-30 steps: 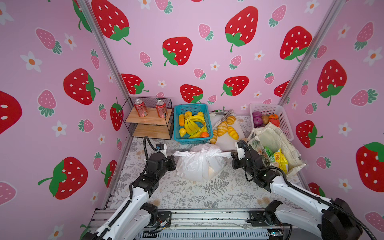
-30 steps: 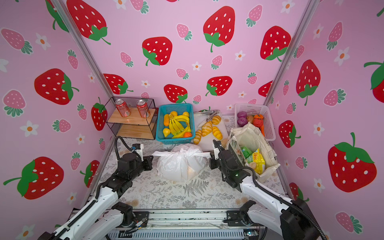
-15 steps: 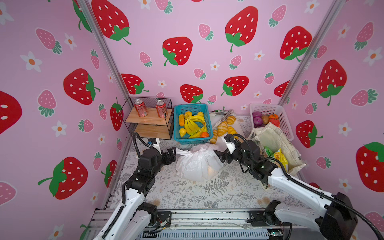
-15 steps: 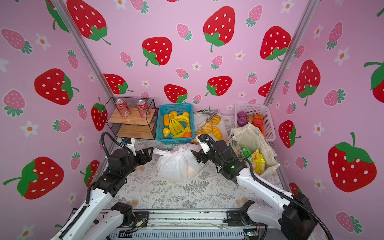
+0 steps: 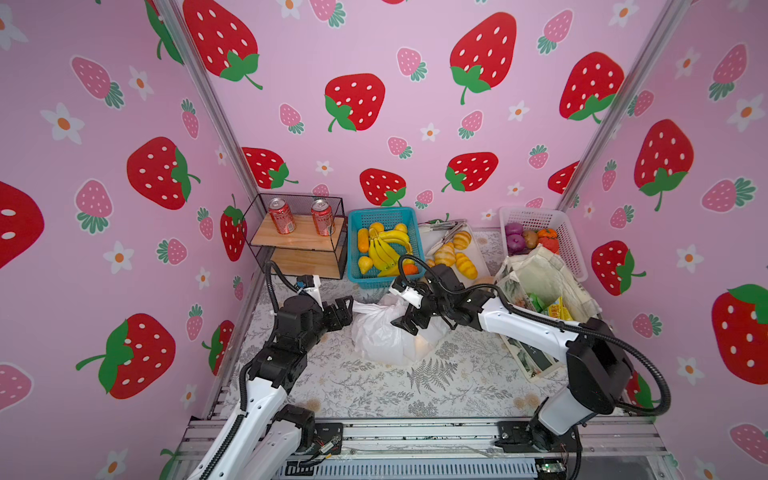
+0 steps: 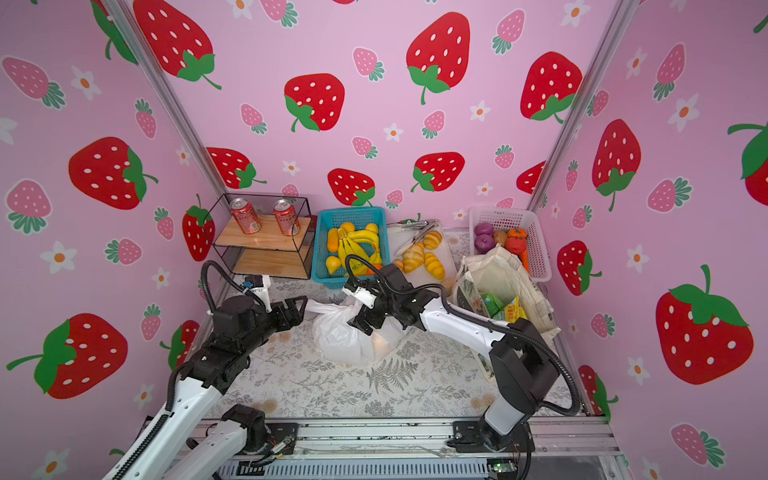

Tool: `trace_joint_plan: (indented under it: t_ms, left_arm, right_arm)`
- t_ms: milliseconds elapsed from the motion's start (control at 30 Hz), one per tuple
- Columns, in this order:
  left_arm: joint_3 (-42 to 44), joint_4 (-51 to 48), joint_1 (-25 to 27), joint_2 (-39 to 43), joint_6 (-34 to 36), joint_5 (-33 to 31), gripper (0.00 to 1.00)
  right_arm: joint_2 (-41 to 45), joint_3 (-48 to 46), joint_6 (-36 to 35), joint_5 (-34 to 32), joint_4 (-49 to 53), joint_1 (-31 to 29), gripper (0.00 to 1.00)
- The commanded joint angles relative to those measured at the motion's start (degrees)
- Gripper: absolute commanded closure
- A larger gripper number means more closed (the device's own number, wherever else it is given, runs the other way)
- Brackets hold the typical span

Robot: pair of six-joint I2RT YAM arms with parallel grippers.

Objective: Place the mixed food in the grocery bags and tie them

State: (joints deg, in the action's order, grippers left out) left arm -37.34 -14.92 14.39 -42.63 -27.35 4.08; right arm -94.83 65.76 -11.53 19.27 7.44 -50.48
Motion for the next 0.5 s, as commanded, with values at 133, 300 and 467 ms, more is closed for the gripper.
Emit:
trace_joint_plan:
  t_ms: [133,300,467]
  left_arm:
    - [-2.5,-0.6,-0.2,-1.1,0.2,1.7,0.14]
    - [-2.9,-0.5,-0.3,-1.8,0.0,2.2,0.14]
    - [-3.6,-0.5,-0.2,-1.3,-0.3,2.2,0.14]
  right_arm:
    - [-2.5,-0.7,-2.8,-2.3,3.0,-0.4,0.32]
    - [-0.8,-2.7,-1.8,-1.2,2.0,-0.7,0.60]
    - [5.6,-4.6,1.7,2.4,0.6,-0.7,0.80]
